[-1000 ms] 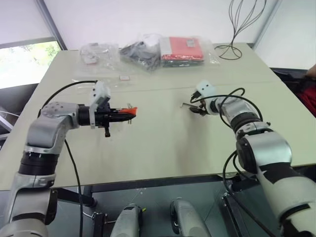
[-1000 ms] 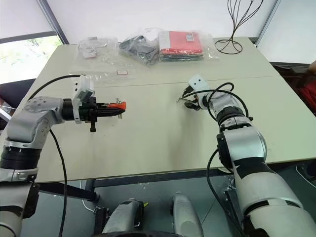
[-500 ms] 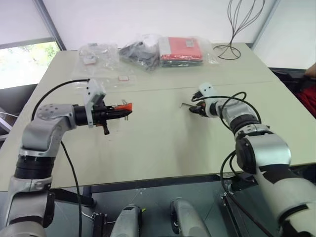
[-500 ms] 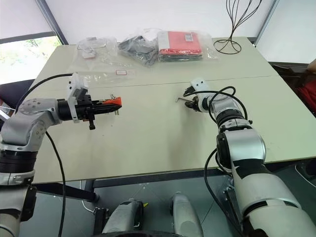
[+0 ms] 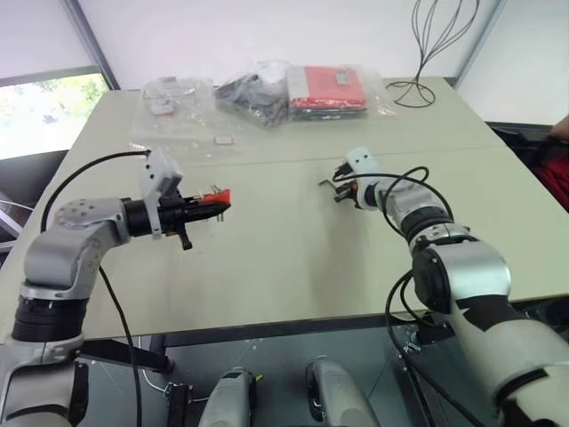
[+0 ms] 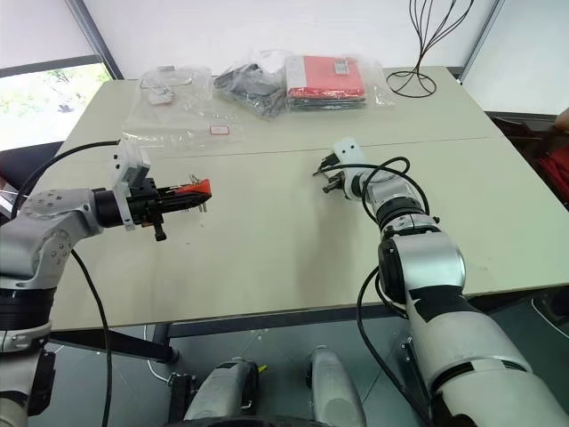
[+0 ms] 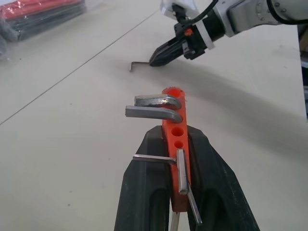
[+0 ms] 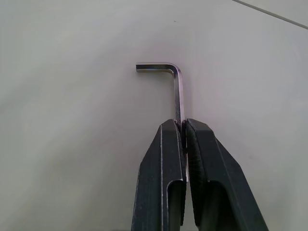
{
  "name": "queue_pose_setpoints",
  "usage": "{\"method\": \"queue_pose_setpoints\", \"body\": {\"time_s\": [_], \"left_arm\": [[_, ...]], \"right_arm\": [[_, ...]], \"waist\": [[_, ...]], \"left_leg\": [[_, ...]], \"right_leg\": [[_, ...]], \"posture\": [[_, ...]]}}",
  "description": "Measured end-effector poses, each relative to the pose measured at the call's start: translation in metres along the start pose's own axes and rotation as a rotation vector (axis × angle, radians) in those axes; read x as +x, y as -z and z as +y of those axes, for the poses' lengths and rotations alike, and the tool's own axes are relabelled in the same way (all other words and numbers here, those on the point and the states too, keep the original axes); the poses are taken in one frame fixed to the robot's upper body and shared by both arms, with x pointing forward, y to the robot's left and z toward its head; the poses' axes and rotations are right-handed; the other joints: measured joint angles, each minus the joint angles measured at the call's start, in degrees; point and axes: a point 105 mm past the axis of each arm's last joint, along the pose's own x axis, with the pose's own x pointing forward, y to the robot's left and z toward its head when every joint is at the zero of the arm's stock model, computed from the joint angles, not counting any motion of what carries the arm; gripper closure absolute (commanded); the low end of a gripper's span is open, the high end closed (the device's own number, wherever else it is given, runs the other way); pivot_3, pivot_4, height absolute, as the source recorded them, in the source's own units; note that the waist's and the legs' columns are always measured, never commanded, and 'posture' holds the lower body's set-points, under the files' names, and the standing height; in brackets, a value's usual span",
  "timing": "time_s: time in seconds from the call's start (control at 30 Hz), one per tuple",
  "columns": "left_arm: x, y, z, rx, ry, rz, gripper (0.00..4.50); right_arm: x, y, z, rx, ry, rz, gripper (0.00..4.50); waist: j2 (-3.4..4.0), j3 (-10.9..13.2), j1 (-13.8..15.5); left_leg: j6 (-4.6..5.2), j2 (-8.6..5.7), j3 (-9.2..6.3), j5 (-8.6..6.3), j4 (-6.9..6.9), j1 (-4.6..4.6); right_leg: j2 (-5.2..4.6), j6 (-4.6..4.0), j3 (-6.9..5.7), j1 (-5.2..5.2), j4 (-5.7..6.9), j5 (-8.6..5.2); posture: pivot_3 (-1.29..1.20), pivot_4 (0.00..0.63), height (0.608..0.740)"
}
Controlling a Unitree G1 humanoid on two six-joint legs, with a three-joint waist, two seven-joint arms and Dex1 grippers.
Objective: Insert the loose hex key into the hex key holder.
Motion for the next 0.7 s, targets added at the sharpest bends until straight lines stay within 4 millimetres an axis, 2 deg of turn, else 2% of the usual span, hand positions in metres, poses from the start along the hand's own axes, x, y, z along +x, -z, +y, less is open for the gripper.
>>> {"method": "queue_pose_setpoints", "body": {"time_s": [0.1, 0.2, 0.33, 0.57, 0.7], "left_arm": [[0.0, 0.0, 0.001, 0.0, -0.009, 0.0, 4.5], [0.0, 0.0, 0.002, 0.001, -0.019, -0.001, 4.5], [0.002, -0.001, 0.002, -0.001, -0.017, -0.009, 4.5], [0.008, 0.0, 0.004, -0.012, -0.013, -0.029, 4.5], [0.009, 0.0, 0.004, -0.011, -0.013, -0.034, 4.5]], "right_arm": [[0.0, 0.0, 0.004, 0.015, -0.036, 0.006, 4.44], [-0.001, 0.001, 0.006, 0.023, -0.058, 0.021, 3.42], [-0.002, -0.001, 0.013, -0.014, -0.125, 0.054, 1.48], [-0.003, -0.003, 0.011, 0.01, -0.115, 0.037, 1.48], [-0.004, -0.015, 0.006, 0.026, -0.07, -0.001, 1.48]], "waist": [[0.0, 0.0, -0.02], [0.0, 0.0, -0.03], [0.0, 0.0, 0.03], [0.0, 0.0, 0.07], [0.0, 0.0, -0.05]], "left_leg": [[0.0, 0.0, -0.01, 0.0, -0.02, 0.0], [0.0, 0.0, -0.02, 0.0, -0.05, 0.01], [0.0, -0.01, -0.01, 0.0, -0.04, 0.01], [0.0, -0.01, -0.02, 0.0, -0.04, -0.01], [0.0, 0.0, -0.01, -0.01, -0.12, -0.03]], "right_leg": [[0.02, 0.0, -0.01, 0.0, 0.0, 0.0], [0.03, 0.0, -0.01, 0.0, 0.0, 0.0], [0.02, 0.0, -0.02, 0.0, -0.01, 0.0], [0.01, 0.0, -0.01, 0.0, -0.02, 0.0], [0.01, 0.0, -0.01, -0.05, -0.07, 0.0]], "posture": [[0.0, 0.15, 0.74], [0.0, 0.15, 0.74], [0.0, 0.15, 0.74], [0.0, 0.15, 0.74], [0.0, 0.15, 0.74]]}}
